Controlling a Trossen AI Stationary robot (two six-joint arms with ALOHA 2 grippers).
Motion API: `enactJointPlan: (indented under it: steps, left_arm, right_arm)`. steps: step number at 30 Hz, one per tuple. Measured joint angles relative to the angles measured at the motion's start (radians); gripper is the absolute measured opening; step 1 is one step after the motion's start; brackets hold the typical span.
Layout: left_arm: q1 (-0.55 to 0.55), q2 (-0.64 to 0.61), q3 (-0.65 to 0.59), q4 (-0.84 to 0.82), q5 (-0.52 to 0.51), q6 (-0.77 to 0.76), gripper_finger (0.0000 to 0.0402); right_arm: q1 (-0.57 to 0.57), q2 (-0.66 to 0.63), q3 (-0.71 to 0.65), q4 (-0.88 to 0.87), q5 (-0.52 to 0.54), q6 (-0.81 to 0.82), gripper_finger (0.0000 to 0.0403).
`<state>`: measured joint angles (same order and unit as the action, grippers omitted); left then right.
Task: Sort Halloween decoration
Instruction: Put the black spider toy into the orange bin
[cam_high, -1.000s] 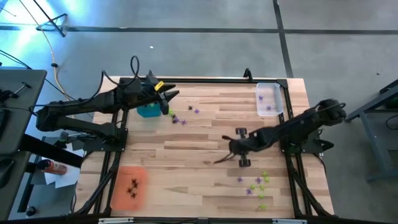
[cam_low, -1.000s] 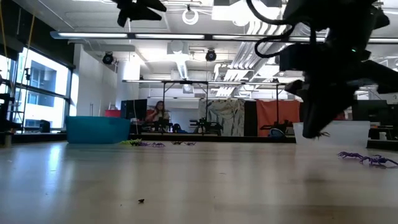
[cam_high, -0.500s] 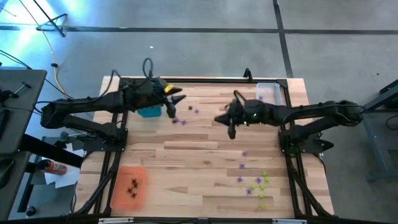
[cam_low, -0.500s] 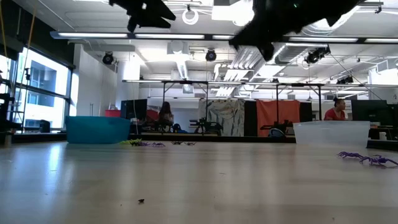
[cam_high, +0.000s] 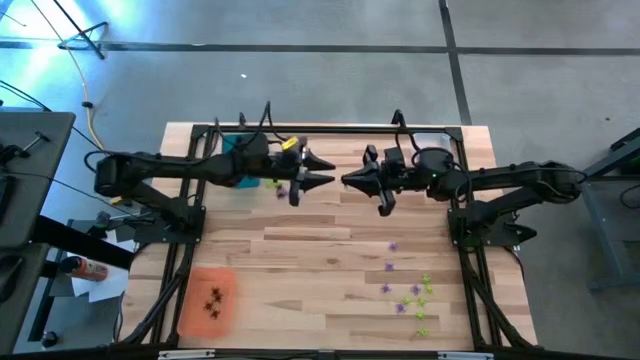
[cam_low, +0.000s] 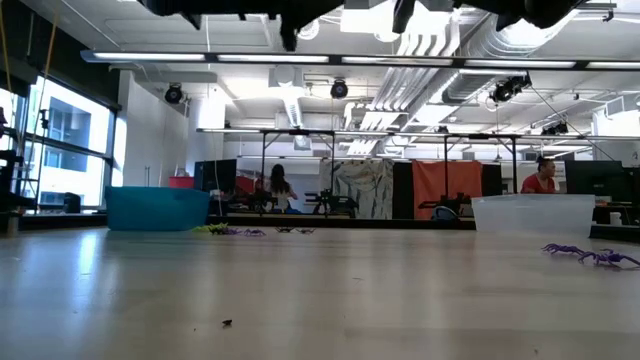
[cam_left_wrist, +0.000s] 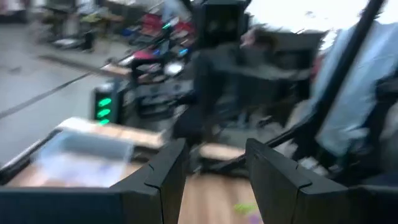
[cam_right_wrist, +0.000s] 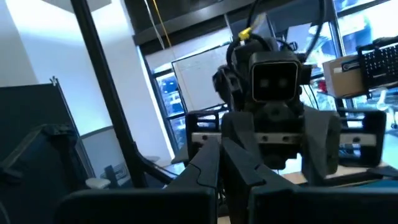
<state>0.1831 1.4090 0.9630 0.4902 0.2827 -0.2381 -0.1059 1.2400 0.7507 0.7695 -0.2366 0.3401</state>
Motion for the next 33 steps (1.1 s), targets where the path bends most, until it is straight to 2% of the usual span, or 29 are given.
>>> enactJointPlan:
  steps: [4, 19, 33]
  left_arm:
    - [-0.001, 0.036, 0.0, 0.086, 0.1, -0.043, 0.0152]
    - [0.0, 0.051, 0.0, 0.161, 0.101, -0.088, 0.0152]
    - [-0.008, 0.051, 0.0, 0.163, 0.101, -0.125, 0.0152]
  right_arm:
    - [0.0, 0.0, 0.0, 0.022, 0.0, 0.003, 0.0]
    - [0.0, 0.009, 0.0, 0.065, 0.027, 0.0, 0.0]
    - [-0.001, 0.143, 0.088, 0.08, -0.005, 0.0, 0.0]
